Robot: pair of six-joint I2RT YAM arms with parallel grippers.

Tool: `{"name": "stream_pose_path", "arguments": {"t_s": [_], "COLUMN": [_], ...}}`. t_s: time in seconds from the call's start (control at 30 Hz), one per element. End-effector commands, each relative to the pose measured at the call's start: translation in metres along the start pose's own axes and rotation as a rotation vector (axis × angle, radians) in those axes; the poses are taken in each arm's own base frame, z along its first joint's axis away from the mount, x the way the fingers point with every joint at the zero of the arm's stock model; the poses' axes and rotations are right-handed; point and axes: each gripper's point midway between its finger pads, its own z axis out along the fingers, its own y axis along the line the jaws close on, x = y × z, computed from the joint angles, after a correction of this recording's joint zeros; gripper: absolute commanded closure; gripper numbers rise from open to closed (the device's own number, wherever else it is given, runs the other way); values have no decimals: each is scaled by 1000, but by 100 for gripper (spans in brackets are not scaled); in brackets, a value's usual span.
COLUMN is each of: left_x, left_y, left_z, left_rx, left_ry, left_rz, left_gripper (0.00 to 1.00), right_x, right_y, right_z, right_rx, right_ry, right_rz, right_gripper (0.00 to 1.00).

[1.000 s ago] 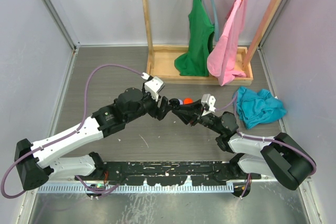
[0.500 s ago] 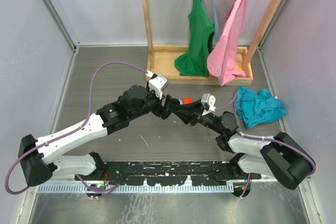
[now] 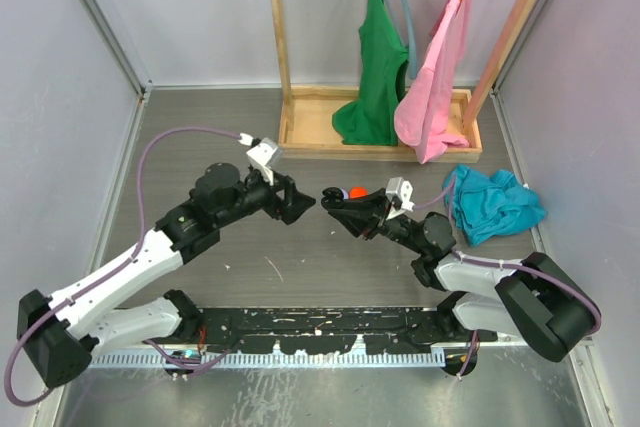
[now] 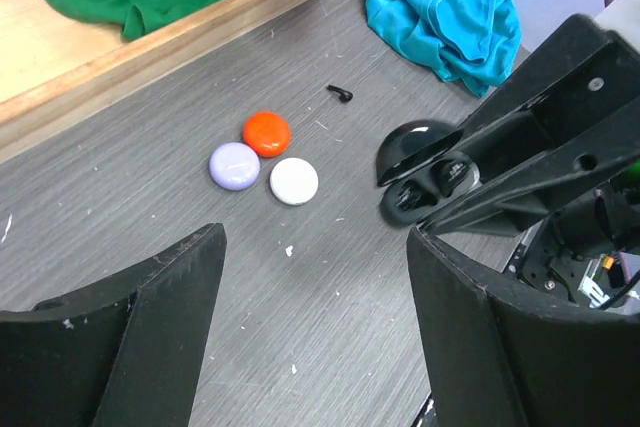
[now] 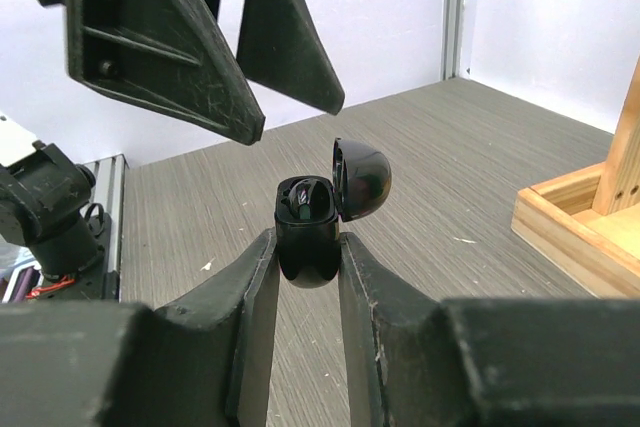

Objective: Insert the wireless bluetooth earbuds into the charging case
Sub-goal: Place the earbud in the charging case, then adjust the charging case.

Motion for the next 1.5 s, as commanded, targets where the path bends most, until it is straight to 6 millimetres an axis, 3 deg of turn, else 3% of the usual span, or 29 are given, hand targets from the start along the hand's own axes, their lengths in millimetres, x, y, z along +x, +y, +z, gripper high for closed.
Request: {"name": "stream_pose_path", "arguments": {"t_s": [0.0, 0.2, 0.5, 0.67, 1.13, 1.3, 1.47], "left_x": [-20, -12, -17, -17, -10, -13, -14], "left_y": [-16, -15, -42, -43, -30, -38, -45], "left_z": [-15, -19, -29, -29, -13, -15, -13], "left_rx": [193, 314, 495, 504, 450, 501, 539], "left_ry": [-135, -213, -275, -277, -271, -279, -284], "left_rz": [-51, -93, -59, -63, -162, -176, -174], "left_gripper": [25, 27, 41, 49, 50, 52, 62], "right_x": [-30, -40, -53, -58, -72, -72, -75], "right_y": [14, 25, 32, 34, 35, 36, 40], "right_z": [4, 8, 17, 19, 20, 22, 23], "right_rx": [-81, -142, -201, -215, -216, -226, -239], "right_ry": [-106, -139, -170, -187, -235, -232, -237], "right_rz": [-24, 29, 71, 78, 62, 67, 71], "right_gripper": [99, 99, 99, 99, 99, 99, 99]}}
